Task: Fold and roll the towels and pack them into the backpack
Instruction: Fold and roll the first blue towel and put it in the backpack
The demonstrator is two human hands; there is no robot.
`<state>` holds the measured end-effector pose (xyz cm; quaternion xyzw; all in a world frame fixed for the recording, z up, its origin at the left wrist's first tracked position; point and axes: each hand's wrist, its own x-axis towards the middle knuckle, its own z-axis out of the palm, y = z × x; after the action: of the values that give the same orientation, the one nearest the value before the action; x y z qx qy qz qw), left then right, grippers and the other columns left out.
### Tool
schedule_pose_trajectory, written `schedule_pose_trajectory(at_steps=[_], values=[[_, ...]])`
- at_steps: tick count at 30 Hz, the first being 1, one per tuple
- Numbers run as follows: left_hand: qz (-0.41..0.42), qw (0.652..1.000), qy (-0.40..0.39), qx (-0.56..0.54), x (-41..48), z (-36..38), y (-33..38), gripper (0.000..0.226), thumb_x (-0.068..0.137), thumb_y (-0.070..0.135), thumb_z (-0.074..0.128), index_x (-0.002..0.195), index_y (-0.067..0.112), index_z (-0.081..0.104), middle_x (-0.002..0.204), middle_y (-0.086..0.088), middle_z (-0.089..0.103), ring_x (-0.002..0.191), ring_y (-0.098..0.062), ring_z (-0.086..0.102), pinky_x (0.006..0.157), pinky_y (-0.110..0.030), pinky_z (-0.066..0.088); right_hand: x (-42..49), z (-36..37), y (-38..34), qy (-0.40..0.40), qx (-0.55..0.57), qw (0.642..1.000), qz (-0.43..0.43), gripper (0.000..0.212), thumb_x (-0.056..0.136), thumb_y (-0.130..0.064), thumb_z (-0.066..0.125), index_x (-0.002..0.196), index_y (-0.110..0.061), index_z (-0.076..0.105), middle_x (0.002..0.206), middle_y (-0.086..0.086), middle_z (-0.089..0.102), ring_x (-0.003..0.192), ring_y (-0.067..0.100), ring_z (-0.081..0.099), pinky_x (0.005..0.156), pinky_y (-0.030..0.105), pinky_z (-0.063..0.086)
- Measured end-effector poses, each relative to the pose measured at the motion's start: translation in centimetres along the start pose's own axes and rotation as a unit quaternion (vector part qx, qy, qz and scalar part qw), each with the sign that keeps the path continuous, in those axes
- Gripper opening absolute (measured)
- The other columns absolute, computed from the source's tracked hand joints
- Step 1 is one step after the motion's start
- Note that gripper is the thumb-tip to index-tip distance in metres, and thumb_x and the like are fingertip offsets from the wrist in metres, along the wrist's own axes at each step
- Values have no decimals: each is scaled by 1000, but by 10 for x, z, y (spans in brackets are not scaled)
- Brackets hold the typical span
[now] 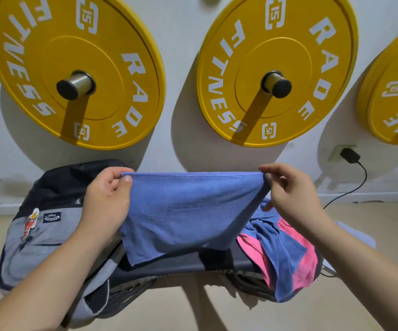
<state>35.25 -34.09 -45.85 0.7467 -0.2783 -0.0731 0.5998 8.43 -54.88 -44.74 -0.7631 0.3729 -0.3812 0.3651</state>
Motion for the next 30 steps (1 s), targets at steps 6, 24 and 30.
schedule_pose_trajectory(at_steps=[6,24,30], values=[[-7,1000,-10,14,5,1,5,14,101,16,54,102,21,67,87,-8,74,77,-31,66,71,-45,53,-4,3,-15,25,44,999,19,16,105,-13,50,107,-21,64,95,-1,68,58,28,70,50,32,59],[10,999,27,30,78,-5,14,12,101,13,59,105,16,70,91,-7,74,81,-17,74,75,-33,60,73,60,-22,63,112,991,45,10,98,-22,62,91,-20,69,85,4,70,83,19,67,75,38,61],[-54,996,-12,65,45,-14,-16,13,98,10,59,98,15,71,88,-5,76,83,-19,71,80,-34,56,40,62,1,-19,51,998,28,10,98,-12,59,91,-13,66,80,4,66,70,14,59,66,27,50]])
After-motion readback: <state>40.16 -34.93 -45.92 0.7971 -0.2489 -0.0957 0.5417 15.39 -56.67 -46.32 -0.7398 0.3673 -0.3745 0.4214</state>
